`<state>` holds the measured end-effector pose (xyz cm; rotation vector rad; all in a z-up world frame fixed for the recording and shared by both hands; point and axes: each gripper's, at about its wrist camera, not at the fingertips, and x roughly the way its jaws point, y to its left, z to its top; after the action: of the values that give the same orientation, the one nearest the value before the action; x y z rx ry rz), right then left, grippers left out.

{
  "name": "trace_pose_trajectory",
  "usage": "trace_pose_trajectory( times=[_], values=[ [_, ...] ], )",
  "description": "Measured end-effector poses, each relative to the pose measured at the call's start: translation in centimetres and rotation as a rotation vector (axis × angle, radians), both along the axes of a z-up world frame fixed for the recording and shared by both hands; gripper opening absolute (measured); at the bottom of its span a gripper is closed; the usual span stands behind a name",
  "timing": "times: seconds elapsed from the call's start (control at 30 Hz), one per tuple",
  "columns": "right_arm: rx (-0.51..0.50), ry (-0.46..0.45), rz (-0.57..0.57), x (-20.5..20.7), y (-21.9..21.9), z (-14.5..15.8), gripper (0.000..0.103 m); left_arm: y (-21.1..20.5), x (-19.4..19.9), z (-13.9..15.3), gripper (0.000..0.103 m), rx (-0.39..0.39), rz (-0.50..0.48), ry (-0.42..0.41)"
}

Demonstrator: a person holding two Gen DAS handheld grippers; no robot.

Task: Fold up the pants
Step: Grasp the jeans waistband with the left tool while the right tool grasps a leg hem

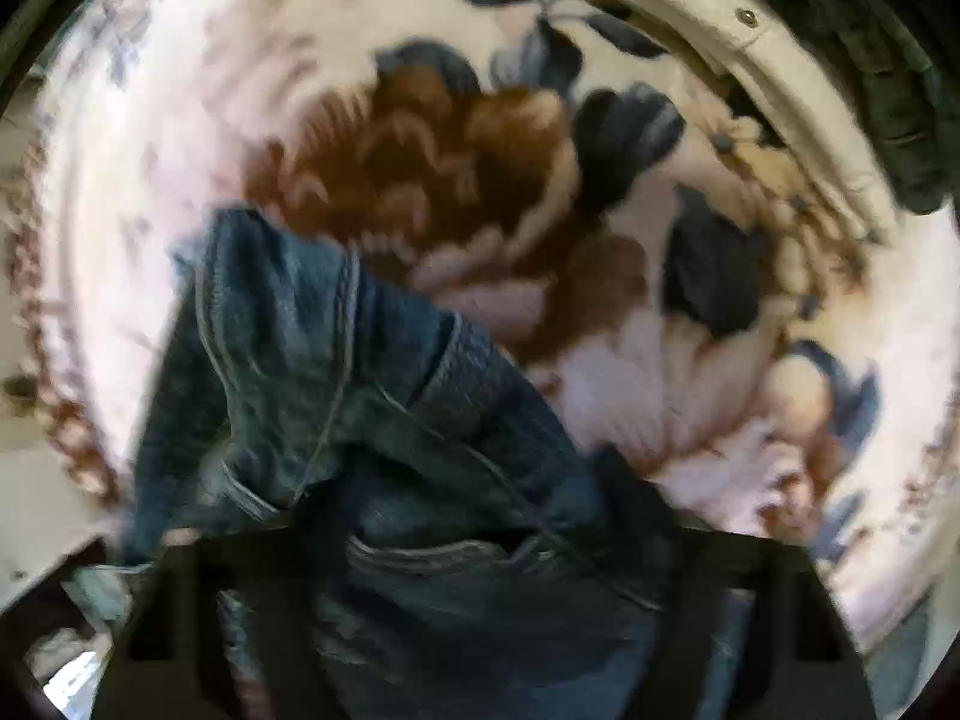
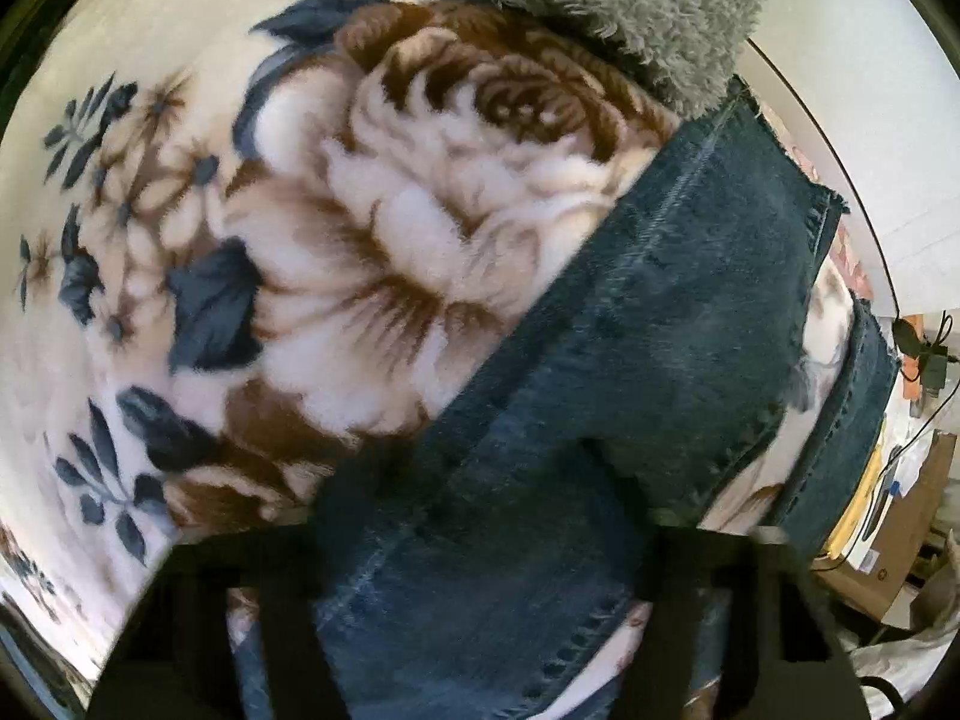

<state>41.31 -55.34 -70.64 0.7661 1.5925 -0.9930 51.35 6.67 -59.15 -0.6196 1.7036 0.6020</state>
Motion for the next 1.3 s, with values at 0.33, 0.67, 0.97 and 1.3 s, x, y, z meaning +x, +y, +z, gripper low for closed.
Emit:
trace_pose_trajectory(
  times=[0.33, 0.67, 0.97, 1.3],
  values=[
    [-0.005, -0.243, 0.086, -7.7, 0.7, 9.0, 0.009, -2.0, -7.5, 11.1, 0.014, -0.084, -0.059, -0.359],
    [-0.066, -0.327, 0.160, -24.7, 0.5, 14.6, 0.000, 2.7, -23.1, 11.1, 0.013, -0.164, 0.014, -0.434],
    [0.033, -0.389, 0.132, -28.5, -1.1, 11.9, 0.077, 2.9, -31.1, 3.9, 0.026, -0.128, 0.139, -0.343],
    [-0.039, -0.204, 0.366, -12.2, 1.0, 4.5, 0.084, -2.0, -26.5, 6.5, 0.077, 0.139, -0.137, -0.397]
  ],
)
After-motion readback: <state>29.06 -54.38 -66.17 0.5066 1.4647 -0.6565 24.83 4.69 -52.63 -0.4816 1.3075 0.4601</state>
